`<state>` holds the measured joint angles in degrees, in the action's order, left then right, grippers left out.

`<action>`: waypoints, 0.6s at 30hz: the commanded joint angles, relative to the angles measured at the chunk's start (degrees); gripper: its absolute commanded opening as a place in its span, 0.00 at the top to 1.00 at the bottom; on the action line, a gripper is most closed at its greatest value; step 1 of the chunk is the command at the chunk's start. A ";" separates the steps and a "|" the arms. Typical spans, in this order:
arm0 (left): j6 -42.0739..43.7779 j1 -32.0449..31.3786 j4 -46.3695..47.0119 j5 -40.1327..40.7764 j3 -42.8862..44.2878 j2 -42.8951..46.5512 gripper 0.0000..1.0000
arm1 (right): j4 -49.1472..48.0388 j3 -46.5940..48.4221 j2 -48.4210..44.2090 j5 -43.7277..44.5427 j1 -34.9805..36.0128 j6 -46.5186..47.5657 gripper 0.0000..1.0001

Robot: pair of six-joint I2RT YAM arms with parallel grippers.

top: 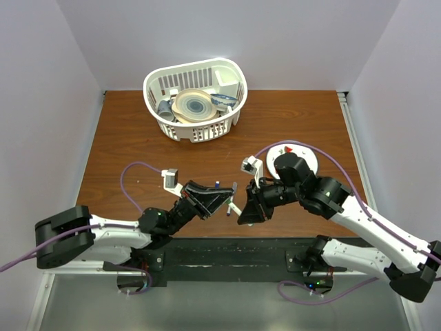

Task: Insert the pens into the pen caps

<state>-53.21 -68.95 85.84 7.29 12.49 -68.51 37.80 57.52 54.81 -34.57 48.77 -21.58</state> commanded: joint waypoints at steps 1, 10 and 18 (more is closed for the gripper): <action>-4.88 -10.77 -11.50 -31.73 -4.14 -2.77 1.00 | -63.72 5.60 2.41 20.51 -7.29 -6.88 1.00; -3.74 -5.67 -22.81 -18.02 0.51 7.86 1.00 | -66.63 -5.39 1.53 19.98 -7.11 -10.58 1.00; 0.74 -0.93 -37.23 -11.25 4.91 15.33 1.00 | -62.33 -12.95 -3.56 20.69 -7.20 -10.32 1.00</action>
<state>-52.69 -66.61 68.64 16.29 17.17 -53.89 -2.37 45.39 51.53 -36.67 45.76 -31.14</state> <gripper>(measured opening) 0.150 0.190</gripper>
